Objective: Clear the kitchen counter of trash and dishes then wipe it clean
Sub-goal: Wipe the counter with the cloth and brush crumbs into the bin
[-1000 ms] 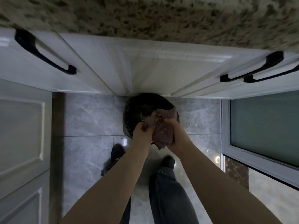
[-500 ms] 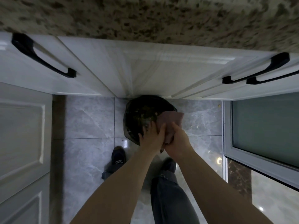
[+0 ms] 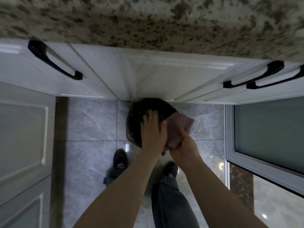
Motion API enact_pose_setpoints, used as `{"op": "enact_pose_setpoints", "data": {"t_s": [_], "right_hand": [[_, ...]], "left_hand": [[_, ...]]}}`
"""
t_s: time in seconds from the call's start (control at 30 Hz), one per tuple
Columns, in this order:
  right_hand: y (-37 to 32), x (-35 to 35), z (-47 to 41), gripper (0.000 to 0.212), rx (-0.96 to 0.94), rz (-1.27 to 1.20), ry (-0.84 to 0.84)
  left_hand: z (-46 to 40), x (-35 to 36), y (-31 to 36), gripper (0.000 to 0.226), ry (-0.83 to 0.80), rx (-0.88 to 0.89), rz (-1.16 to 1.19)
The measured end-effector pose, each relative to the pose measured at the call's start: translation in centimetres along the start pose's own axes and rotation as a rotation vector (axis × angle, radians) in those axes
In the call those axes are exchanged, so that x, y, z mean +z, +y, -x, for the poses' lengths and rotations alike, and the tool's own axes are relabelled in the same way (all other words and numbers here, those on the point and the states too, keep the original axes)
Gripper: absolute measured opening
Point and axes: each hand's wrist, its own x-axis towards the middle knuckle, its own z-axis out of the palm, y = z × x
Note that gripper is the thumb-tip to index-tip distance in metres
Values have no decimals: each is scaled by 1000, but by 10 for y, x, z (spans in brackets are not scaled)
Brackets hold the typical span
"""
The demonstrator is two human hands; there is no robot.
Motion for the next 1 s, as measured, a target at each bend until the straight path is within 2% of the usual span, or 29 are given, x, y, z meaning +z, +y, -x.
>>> {"op": "enact_pose_setpoints", "data": {"t_s": [0.03,0.07,0.1,0.13,0.17,0.2,0.23,0.27,0.3,0.33,0.37,0.4,0.43,0.47,0.5,0.53,0.57,0.6,0.63,0.67,0.7,0.73,0.8,0.87,0.93,1.0], "right_hand": [[1,-5,-5,34,-5,4,-23],[-1,-2,-1,32,8,10,-14],[1,-2,1,31,7,-2,-33],[0,1,6,33,11,-39,-25],[-1,2,9,36,10,-68,-46],[-1,2,12,38,6,-69,-52],[-2,0,11,39,9,-52,-79],[-5,2,17,39,6,-24,-65],[-5,1,15,39,7,-5,-69],[-7,6,23,38,17,-12,-70],[-9,9,30,38,15,-40,-97],[-12,13,40,38,26,-58,-125],[-12,14,46,38,30,-55,-134],[-15,18,54,39,25,-35,-131],[-16,21,59,40,15,-16,-125],[-17,24,63,42,3,2,-111],[-18,27,67,44,-7,12,-106],[-18,32,71,44,-11,7,-113],[-19,39,80,43,-10,-11,-141],[-19,43,89,43,-3,-27,-163],[-22,46,99,43,3,-31,-189],[-26,47,107,43,5,-21,-205],[-34,51,125,42,-2,27,-230],[-42,58,141,39,13,80,-263],[-46,68,162,37,12,135,-294],[-47,77,179,38,-1,198,-314]], "left_hand": [[7,-2,7,55,-84,198,14],[8,3,7,53,-210,297,-21],[8,4,5,54,-342,252,-95],[1,6,-4,56,-335,47,-93],[-7,3,-12,60,-277,-181,-79],[-8,-5,-9,63,-136,-243,-39],[-4,-13,0,63,-5,-94,-50],[5,-21,13,61,-9,127,-39],[10,-19,13,59,-92,340,-61],[13,-17,6,60,-187,448,-159],[12,-24,2,62,-281,295,-191],[9,-26,-4,64,-254,83,-223],[6,-33,-7,68,-152,-120,-197],[11,-46,4,71,14,-152,-119],[21,-58,20,68,168,-3,-124],[37,-70,40,63,150,180,-110],[41,-62,41,60,16,348,-110],[41,-58,26,63,-180,362,-143],[26,-52,12,76,-248,189,-25],[10,-45,-1,96,-248,-107,230],[13,-54,-4,108,-262,-292,432],[19,-67,1,100,-290,-394,646],[55,-110,41,61,-231,-419,973],[78,-136,72,59,-274,-473,1213],[104,-160,78,62,-311,-404,1414],[125,-176,92,50,-270,-334,1393]]}}
